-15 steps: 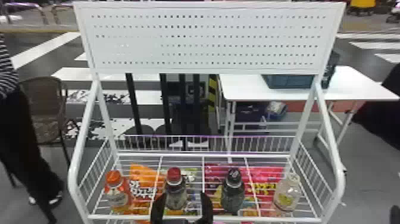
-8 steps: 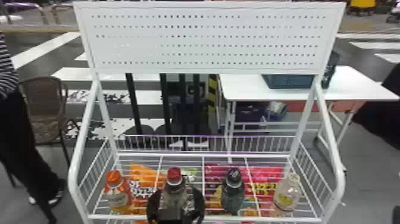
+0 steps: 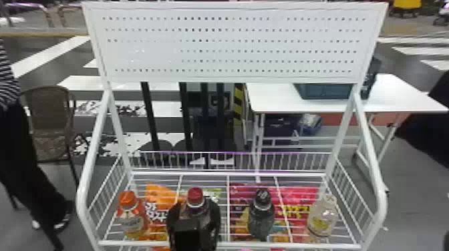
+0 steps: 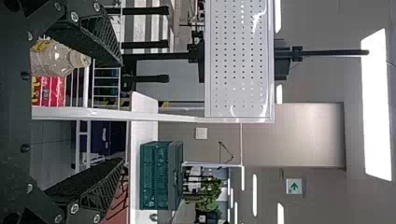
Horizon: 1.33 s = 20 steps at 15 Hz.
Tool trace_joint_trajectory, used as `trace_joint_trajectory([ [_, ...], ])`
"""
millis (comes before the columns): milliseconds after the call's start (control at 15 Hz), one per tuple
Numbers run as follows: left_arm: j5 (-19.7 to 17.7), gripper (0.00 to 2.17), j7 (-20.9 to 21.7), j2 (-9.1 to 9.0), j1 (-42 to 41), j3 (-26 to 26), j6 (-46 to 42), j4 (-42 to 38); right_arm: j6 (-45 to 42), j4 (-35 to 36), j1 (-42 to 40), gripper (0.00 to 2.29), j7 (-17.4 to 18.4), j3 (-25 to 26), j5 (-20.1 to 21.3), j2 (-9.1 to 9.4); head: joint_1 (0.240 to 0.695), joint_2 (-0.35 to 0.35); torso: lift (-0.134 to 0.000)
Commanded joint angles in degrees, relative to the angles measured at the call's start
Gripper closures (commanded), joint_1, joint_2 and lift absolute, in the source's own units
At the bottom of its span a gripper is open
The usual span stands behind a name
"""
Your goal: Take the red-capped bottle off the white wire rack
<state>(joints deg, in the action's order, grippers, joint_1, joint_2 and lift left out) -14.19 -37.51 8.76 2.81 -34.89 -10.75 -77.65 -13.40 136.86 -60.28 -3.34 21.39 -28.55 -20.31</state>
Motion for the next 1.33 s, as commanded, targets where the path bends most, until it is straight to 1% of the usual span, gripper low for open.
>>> trace_joint_trajectory([
  [0, -0.05, 0.65, -0.64, 0.12, -0.44, -0.09, -0.01, -1.19, 0.0, -0.11, 0.07, 0.17, 0.09, 0.14, -0.19, 0.0, 0.499, 0.0, 0.0],
  [200, 0.65, 0.65, -2.31, 0.91, -2.11, -0.44, -0.01, -4.44, 0.0, 0.07, 0.43, 0.17, 0.09, 0.14, -0.27, -0.44, 0.499, 0.0, 0.0],
  [333, 1.35, 0.65, -2.31, 1.88, -4.05, -0.35, 2.27, -9.45, 0.0, 0.16, 0.43, 0.17, 0.09, 0.14, -0.27, -0.61, 0.499, 0.0, 0.0],
  [400, 2.58, 0.65, -2.75, 2.41, -5.1, -0.18, 5.61, -13.05, 0.18, 0.25, 0.43, 0.17, 0.09, 0.14, -0.27, -0.7, 0.499, 0.0, 0.0],
  [467, 4.08, 0.65, -3.27, 3.11, -6.59, 0.0, 10.89, -18.15, 0.18, 0.25, 0.43, 0.17, 0.09, 0.14, -0.27, -0.7, 0.499, 0.0, 0.0],
  [600, 5.84, 0.65, -4.42, 5.39, -8.7, 0.18, 23.37, -29.49, 0.18, 0.25, 0.43, 0.17, 0.09, 0.14, -0.27, -0.7, 0.499, 0.0, 0.0],
  [667, 6.8, 0.65, -5.47, 6.45, -9.76, 0.7, 27.41, -35.38, 0.18, 0.25, 0.43, 0.17, 0.09, 0.05, -0.27, -0.52, 0.499, 0.0, 0.0],
  [733, 7.42, 0.65, -5.3, 7.5, -11.69, 2.99, 30.75, -41.09, 0.18, 0.25, 0.43, 0.17, 0.09, -0.03, -0.27, -0.44, 0.499, 0.0, 0.0],
  [800, 7.33, 0.65, -4.59, 8.56, -13.27, 5.1, 32.33, -45.75, 0.0, 0.25, 0.43, 0.17, 0.09, -0.3, -0.27, -0.44, 0.499, 0.0, 0.0],
  [867, 7.33, 0.65, -4.33, 9.17, -14.86, 6.86, 32.86, -49.0, 0.0, 0.33, 0.43, 0.17, 0.0, -0.47, -0.19, -0.35, 0.499, 0.0, 0.0],
  [1000, 7.33, 0.65, -2.83, 10.32, -18.46, 10.81, 33.21, -55.07, 0.0, 0.51, 0.43, 0.17, -0.09, -0.74, -0.1, -0.26, 0.499, 0.0, 0.0],
  [1133, 7.77, 0.65, -1.87, 11.2, -22.41, 13.62, 33.56, -60.34, 0.0, 0.51, 0.25, 0.17, -0.09, -0.74, -0.1, -0.17, 0.499, 0.0, 0.0],
  [1267, 8.12, 0.65, 0.51, 11.9, -26.28, 17.4, 33.74, -64.38, 0.0, 0.42, 0.16, 0.17, -0.18, -0.74, -0.1, 0.0, 0.499, 0.0, 0.0],
])
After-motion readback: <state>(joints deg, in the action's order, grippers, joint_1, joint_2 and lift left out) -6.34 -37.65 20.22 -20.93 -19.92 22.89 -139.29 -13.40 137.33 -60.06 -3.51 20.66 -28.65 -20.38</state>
